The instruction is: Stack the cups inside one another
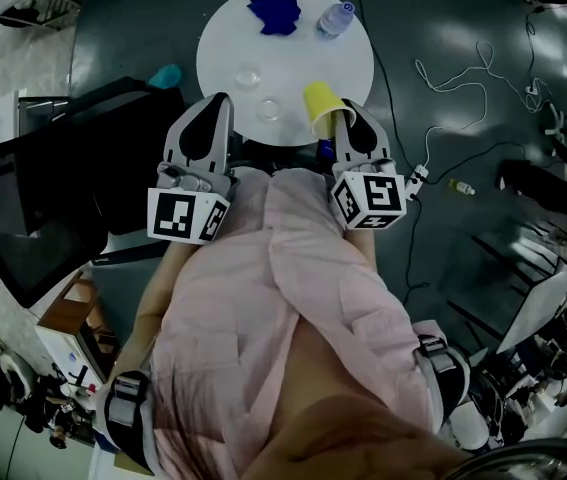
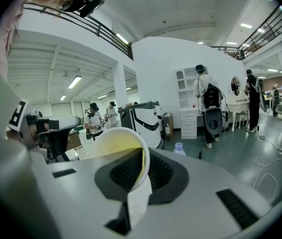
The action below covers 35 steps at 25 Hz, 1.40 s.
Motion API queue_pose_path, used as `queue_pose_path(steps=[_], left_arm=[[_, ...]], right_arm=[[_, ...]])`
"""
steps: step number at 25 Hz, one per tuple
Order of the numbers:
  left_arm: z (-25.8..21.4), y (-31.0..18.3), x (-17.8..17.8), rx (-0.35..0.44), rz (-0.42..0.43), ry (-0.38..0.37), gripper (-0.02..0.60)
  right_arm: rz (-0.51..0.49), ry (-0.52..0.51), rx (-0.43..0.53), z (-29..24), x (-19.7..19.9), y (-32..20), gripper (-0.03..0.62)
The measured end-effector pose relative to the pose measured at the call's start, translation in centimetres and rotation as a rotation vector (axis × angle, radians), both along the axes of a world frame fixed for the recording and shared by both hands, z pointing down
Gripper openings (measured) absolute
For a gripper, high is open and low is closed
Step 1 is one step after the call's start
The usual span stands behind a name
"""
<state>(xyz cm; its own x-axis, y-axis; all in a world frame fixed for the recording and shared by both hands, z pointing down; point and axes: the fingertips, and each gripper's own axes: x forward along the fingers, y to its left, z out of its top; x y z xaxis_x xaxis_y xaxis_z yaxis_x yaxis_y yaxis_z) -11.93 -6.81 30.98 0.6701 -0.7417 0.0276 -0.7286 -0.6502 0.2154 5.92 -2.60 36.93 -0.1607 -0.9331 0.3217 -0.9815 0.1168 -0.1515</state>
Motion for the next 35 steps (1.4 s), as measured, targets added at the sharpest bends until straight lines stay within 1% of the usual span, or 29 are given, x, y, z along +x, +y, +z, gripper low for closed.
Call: queue_pose_path(steps=[7,12,15,21,27,30,35], left_arm=[[-0.3,0.6,0.9,0.008,-0.022,-0.001,0.015],[-0.5,1.3,2.4,0.008,-0.047,0.003,0.015],[-0.6,2.1,4.1,0.007,-0.048,0.009,0.015],[-0.5,4.0,8.5,0.009,-0.041,0.023,0.015],[0.0,5.9,11.4,0.022,-0.068,0.015,0.015],[0.0,6.6,11.9,0.033,-0.1,0.005,0.015],[0.2,7.2,11.1,0.029,-0.167,0.001,0.015]], right_arm=[[-0.018,0.008,0.014,-0.4,1.0,0.5,0.038],[-0.029,0.009,0.017,-0.8,2.9,1.3,0.038],[-0.033,0.017,0.022,-1.1,4.5,2.2,0.038],[-0.047,0.032,0.027,-1.4,8.5,4.1,0.038],[-0.084,0.036,0.04,-1.3,11.4,5.0,0.038],[-0.116,0.032,0.048,-1.3,12.0,4.9,0.038],[-0.168,0.022,0.058,-1.2,11.7,4.7,0.038]])
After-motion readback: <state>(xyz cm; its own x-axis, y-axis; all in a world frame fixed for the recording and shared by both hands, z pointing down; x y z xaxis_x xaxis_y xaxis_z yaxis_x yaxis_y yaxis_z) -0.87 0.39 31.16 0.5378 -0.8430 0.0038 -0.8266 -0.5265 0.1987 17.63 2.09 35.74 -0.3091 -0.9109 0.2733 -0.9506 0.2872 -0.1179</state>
